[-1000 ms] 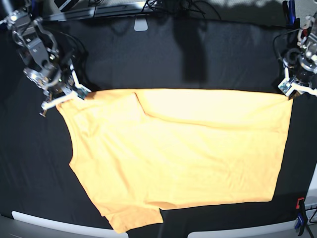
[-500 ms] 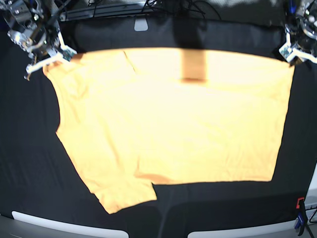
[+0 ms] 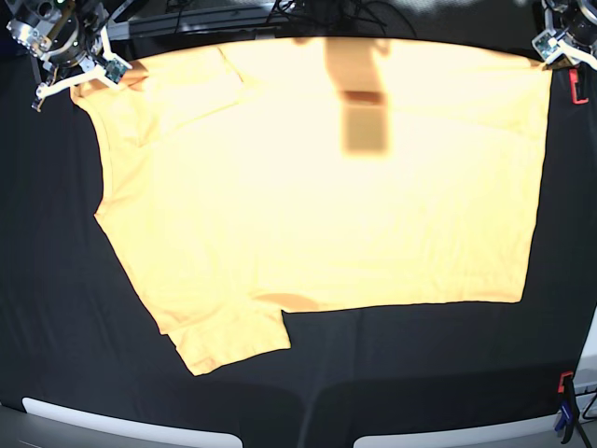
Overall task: Layout the t-shirt on the table in an organized manner, then fold the t-shirt properly
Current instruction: 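Lay the shirt edge down and release with both grippers, then move both grippers to the shirt's opposite edge and grasp it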
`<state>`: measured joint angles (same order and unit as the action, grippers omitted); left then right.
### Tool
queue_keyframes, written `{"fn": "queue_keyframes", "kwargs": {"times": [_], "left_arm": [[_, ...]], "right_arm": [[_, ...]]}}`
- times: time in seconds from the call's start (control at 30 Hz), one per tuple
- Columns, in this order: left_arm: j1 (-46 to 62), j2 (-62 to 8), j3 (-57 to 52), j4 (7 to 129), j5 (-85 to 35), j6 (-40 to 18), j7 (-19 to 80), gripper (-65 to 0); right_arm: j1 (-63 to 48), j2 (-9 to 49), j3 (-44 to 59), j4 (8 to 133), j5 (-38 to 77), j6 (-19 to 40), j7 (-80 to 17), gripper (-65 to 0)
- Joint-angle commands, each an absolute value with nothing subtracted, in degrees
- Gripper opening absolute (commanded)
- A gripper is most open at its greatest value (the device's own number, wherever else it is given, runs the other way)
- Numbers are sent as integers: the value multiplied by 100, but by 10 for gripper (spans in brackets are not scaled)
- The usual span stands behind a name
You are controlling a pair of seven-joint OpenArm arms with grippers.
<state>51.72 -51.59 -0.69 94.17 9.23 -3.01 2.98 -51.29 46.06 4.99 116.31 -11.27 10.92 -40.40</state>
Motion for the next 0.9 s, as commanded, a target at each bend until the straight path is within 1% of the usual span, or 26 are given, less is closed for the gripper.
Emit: {"fn": "queue_keyframes", "kwargs": {"times": [0.0, 0.07, 0.1, 0.13, 0.17, 0.2, 0.23, 0.3, 0.4, 0.5, 0.57, 0.63, 0.73, 0.83, 0.87], "left_arm": [[5205, -5271, -156, 9489, 954, -172, 355, -650], [5205, -5273, -156, 9585, 958, -172, 497, -650], [5205, -5273, -156, 9660, 961, -172, 633, -650], [5205, -5275, -156, 9736, 965, -172, 808, -589], [5205, -5275, -156, 9824, 1087, -176, 972, -506], [5207, -5275, -156, 9911, 1269, -183, 1142, -450], [5207, -5275, -156, 9998, 1426, -193, 1365, -424], [5205, -5288, -156, 10173, 1695, -191, 1855, -421], [5205, -5483, -158, 10377, 1747, -172, 2381, -421], [5203, -5723, -263, 10447, 1487, 27, 2458, -421], [5168, -5745, -532, 10451, 1273, 93, 2458, -421], [5065, -5693, -899, 10451, 882, 89, 2366, -421], [4746, -5627, -1347, 10451, -137, 86, 1916, -421], [4025, -5345, -1485, 10418, -895, 1, 1846, -422], [3736, -5212, -1485, 10366, -1118, -123, 1850, -422]], "right_arm": [[-5140, 4678, 582, 11690, -1133, 1044, -4261, -650], [-5140, 4681, 585, 11690, -873, 1081, -4574, -650], [-5140, 4681, 585, 11690, -805, 1079, -4742, -623], [-5140, 4681, 585, 11690, -742, 1079, -4836, -582], [-5142, 4681, 585, 11692, -687, 1081, -4893, -544], [-5142, 4681, 585, 11697, -652, 1081, -4917, -510], [-5142, 4681, 585, 11714, -585, 1081, -4915, -482], [-5142, 4681, 585, 11789, -552, 1081, -4912, -452], [-5124, 4681, 587, 11957, -554, 1068, -4890, -452], [-5109, 4683, 666, 12154, -554, 972, -4762, -452], [-5033, 4681, 753, 12208, -550, 851, -4624, -452], [-4801, 4678, 775, 12206, -519, 718, -4584, -452], [-4233, 4619, 777, 12189, 91, 687, -4475, -452], [-3548, 4366, 775, 12036, 550, 705, -4353, -453], [-3319, 4276, 775, 11948, 705, 705, -4276, -453]]}}
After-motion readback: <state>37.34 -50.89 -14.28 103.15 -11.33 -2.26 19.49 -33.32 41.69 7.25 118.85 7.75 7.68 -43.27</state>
